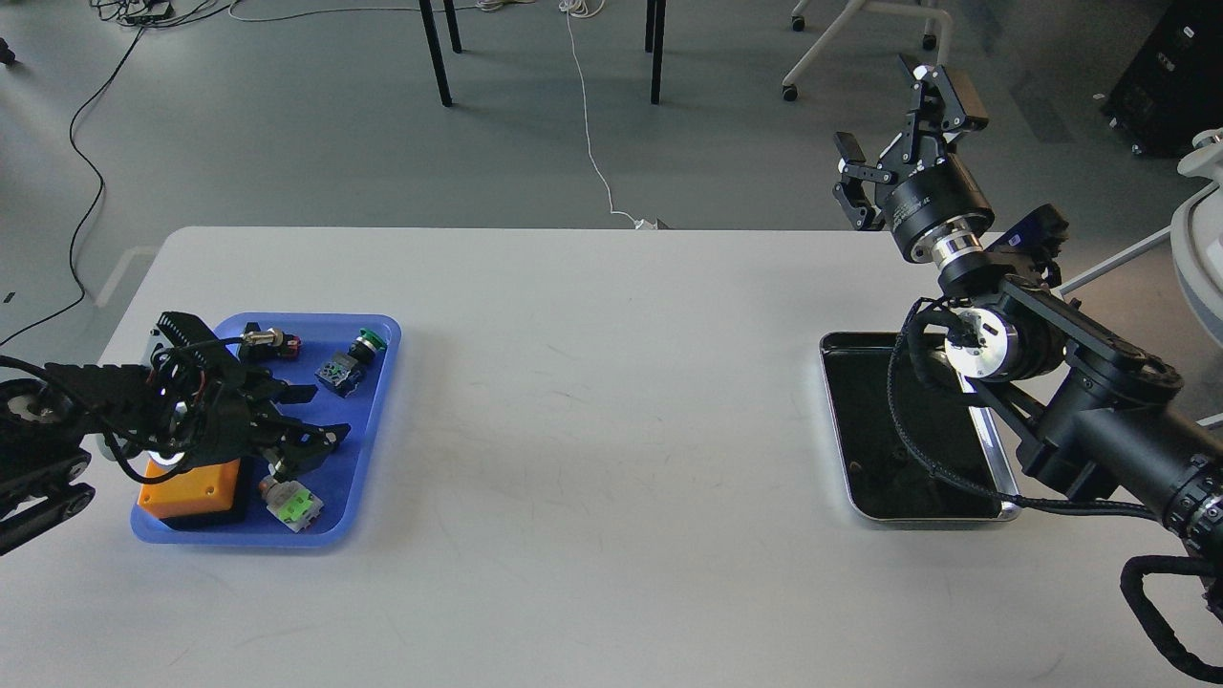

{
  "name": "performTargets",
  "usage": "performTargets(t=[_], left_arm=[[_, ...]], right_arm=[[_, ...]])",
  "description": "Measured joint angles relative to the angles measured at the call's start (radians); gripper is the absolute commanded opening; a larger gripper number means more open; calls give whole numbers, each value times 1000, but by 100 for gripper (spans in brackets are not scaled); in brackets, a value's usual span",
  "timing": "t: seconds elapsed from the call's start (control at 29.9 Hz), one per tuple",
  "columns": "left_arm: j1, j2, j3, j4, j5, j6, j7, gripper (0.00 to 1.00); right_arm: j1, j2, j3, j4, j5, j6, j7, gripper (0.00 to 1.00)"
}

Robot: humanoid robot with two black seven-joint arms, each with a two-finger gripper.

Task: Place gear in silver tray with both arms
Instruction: 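Lower the left gripper into the blue tray onto another black gear, then close the left gripper on the second black gear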

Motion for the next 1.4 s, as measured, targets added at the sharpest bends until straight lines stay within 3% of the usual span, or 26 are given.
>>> performTargets(t=[0.27, 1.4], left_arm=[[2, 0, 2, 9, 16, 2, -4, 51], [5, -10, 9, -1, 14, 2, -13, 50]], right_arm=[[-2, 0, -1, 0, 0, 0, 0, 97], [0, -2, -1, 2, 0, 0, 0, 97]])
